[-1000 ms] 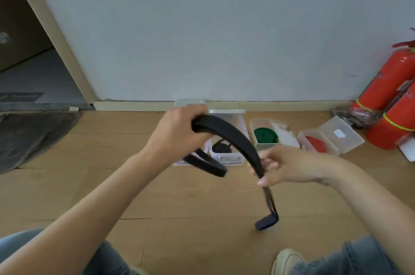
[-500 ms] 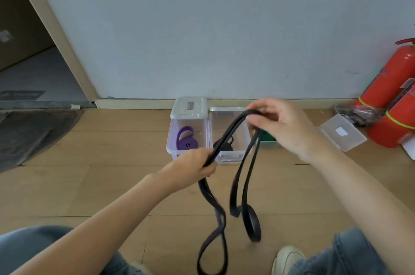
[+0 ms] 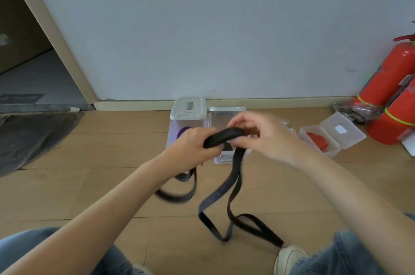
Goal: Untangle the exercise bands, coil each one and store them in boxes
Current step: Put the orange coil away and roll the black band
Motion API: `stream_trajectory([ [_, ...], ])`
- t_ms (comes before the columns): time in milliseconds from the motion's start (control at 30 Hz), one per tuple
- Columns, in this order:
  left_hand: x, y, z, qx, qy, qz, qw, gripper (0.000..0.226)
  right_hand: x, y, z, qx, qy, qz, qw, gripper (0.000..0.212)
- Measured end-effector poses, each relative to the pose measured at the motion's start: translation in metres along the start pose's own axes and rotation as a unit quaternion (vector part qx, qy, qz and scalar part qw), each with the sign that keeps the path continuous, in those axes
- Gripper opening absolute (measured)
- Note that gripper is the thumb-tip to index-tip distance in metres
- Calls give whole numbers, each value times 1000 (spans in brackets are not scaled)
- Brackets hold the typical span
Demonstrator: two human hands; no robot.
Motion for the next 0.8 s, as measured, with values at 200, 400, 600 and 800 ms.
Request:
stream_trajectory([
  [200,25,-11,-7,10,-10,-79,997,26,-16,3,-37,38,-19,93,995,22],
  [400,-2,-10,0,65,32,-14,997,15,-15,-9,7,198,-39,114,973,90],
  [600,2,-5,-2,36,6,-32,999,11,-3,-4,13,113,0,36,993,46],
  [800,15,-18,-13,69,5,-69,995,19,-17,0,-37,107,0,101,989,38],
])
Point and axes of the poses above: each hand's wrist, its own y-axis towards the middle knuckle, its own z-axis out of the palm, x = y × z, the point moved 1 cm from there along y, towards the middle knuckle, and after that the axes turned 9 degrees about -x, right-handed, at the moved point
